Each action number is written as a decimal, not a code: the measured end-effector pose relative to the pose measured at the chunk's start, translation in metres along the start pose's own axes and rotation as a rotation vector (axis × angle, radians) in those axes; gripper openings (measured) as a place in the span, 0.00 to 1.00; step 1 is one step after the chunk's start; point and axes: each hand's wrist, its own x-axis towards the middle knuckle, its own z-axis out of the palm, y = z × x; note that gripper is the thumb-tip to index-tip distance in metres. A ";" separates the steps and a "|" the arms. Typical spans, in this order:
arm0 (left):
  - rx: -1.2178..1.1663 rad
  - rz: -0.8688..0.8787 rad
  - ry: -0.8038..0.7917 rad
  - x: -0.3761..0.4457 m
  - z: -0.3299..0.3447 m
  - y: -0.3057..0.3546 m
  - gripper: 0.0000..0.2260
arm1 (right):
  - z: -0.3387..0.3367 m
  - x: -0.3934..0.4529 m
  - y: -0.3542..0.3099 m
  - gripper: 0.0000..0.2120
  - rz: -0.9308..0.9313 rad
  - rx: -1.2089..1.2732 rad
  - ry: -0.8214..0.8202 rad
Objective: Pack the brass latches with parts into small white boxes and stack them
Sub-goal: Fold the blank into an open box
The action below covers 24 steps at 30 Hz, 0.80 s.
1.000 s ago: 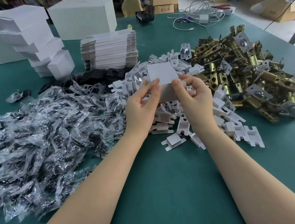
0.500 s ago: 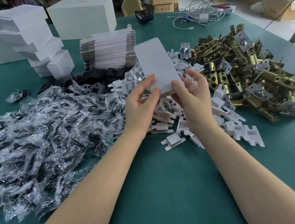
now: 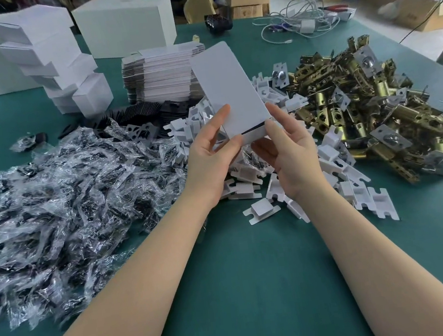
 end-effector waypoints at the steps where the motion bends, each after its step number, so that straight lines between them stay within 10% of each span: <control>1: 0.002 0.000 -0.006 0.000 0.000 0.000 0.21 | 0.000 0.000 0.000 0.12 0.002 0.005 0.000; 24: -0.017 -0.009 -0.042 -0.002 0.003 -0.001 0.18 | 0.005 -0.004 0.004 0.15 -0.087 -0.090 0.056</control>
